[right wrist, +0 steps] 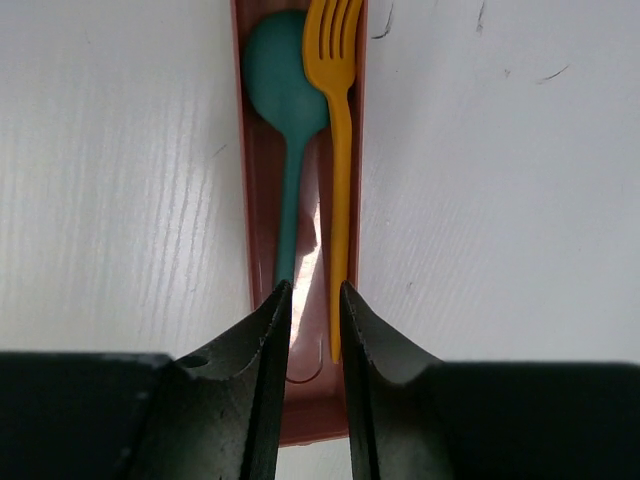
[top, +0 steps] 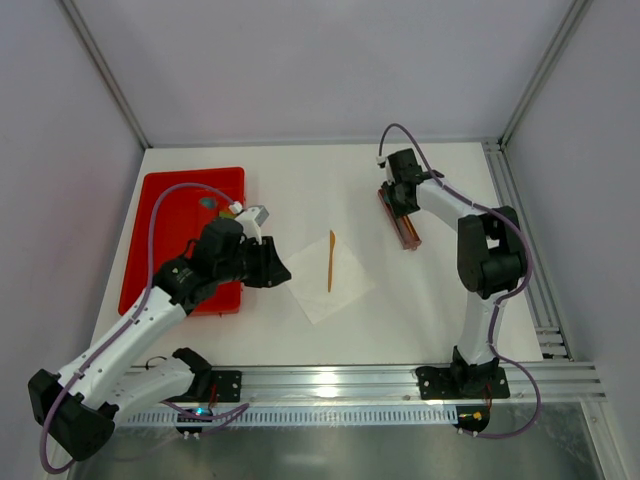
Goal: Place the utensils on the paper napkin and roll it up
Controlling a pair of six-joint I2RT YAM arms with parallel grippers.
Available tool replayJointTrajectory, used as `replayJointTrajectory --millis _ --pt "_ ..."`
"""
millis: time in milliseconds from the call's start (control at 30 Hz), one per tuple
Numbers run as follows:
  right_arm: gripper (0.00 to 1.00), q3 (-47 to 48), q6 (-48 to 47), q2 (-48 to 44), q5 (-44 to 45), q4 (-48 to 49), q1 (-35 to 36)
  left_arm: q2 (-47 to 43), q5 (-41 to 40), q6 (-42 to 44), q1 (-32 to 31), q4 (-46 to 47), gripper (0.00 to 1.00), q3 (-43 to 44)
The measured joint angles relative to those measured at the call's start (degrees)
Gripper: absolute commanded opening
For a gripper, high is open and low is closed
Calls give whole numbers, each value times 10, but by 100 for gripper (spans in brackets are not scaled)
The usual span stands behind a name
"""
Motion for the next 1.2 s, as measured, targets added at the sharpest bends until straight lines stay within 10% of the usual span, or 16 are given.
replayJointTrajectory --millis 1200 --pt "20 3 6 40 -34 6 6 -5 0 0 0 0 37 0"
